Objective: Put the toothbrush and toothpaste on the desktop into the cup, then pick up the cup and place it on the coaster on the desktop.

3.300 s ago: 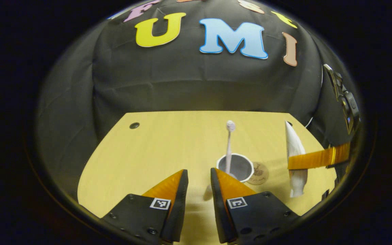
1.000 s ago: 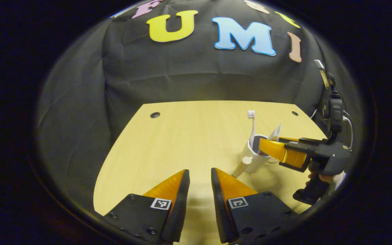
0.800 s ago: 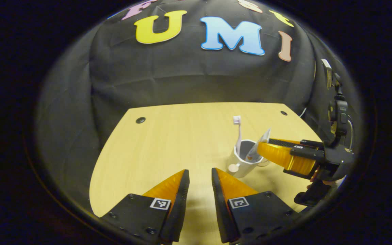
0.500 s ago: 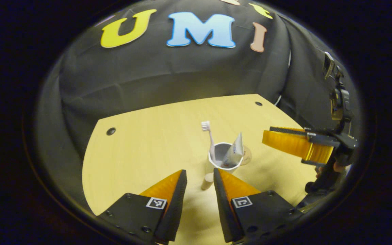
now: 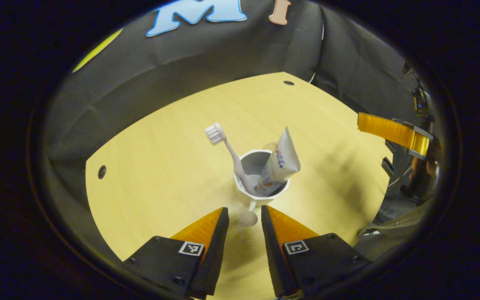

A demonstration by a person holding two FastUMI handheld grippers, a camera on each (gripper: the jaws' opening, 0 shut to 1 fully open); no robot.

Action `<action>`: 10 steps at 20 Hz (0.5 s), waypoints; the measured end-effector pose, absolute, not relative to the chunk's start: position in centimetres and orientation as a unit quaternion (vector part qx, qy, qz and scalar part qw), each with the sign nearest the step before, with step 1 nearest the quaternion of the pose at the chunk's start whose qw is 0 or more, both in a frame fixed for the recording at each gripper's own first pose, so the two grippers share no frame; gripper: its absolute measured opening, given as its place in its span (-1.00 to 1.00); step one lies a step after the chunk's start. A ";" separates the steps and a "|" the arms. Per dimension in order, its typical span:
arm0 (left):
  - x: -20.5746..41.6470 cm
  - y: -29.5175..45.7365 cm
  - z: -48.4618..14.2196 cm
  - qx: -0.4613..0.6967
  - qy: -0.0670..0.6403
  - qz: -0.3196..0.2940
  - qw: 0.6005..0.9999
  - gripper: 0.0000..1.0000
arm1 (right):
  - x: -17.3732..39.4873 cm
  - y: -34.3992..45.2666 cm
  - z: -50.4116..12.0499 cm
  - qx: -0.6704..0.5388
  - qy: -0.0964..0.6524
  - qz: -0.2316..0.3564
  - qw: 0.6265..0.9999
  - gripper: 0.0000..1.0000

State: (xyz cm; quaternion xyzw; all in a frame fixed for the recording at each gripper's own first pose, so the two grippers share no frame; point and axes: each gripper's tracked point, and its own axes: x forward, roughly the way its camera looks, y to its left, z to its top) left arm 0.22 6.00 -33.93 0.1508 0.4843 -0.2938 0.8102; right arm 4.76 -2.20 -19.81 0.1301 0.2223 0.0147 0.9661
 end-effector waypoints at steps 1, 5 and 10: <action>0.1 6.0 -34.3 0.154 0.493 -0.301 0.801 0.20 | 4.6 -2.9 -19.8 0.133 0.221 0.006 0.966 0.10; 0.1 7.1 -36.8 0.180 0.535 -0.309 0.765 0.25 | 4.1 -5.1 -20.2 0.146 0.223 -0.018 0.964 0.09; 1.5 8.8 -37.9 0.215 0.566 -0.313 0.732 0.12 | 3.3 -7.3 -21.0 0.157 0.231 -0.045 0.959 0.10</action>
